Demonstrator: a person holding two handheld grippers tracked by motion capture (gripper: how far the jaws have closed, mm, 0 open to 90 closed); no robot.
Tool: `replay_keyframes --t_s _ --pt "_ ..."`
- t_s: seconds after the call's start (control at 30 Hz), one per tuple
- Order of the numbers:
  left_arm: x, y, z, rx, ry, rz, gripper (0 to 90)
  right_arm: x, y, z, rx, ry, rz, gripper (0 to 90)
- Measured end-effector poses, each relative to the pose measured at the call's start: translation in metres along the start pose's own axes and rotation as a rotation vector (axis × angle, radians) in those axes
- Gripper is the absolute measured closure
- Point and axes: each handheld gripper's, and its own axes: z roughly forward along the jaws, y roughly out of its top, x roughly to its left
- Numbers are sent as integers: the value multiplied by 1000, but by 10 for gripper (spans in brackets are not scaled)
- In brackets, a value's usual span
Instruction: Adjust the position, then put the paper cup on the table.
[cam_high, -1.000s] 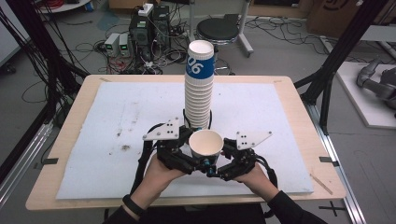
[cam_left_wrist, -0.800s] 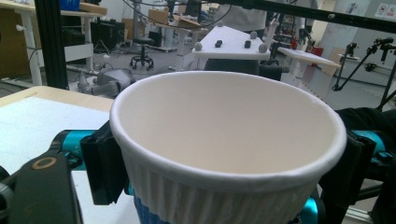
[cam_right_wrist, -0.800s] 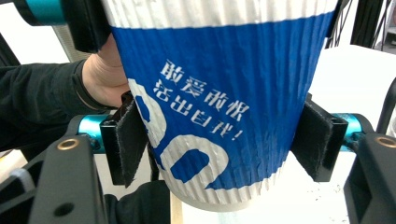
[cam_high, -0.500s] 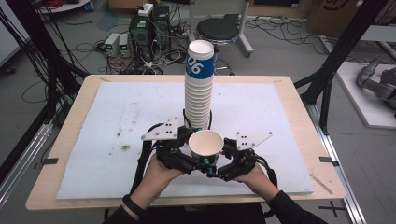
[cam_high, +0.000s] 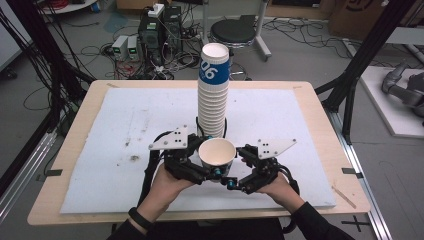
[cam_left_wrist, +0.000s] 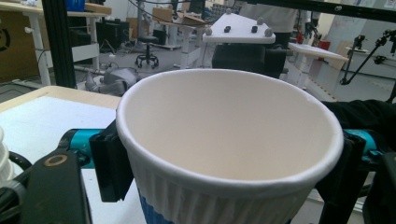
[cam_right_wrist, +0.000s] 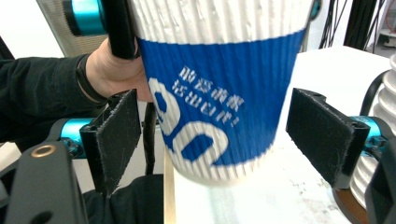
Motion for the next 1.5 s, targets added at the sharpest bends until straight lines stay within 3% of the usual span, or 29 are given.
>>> replay_keyframes --t_s 0.63,0.77,1.17,1.5 --pt "5 -4 -8 61 44 47 220 -21 1 -64 -48 -137 -14 187" --pt "7 -4 -11 54 50 48 220 -25 0 -75 -57 -168 -11 187" --pt "8 -1 -11 39 43 52 220 -26 -2 -81 -57 -194 -7 187" --pt "9 2 -22 36 68 64 220 -30 -2 -87 -79 -224 -15 188"
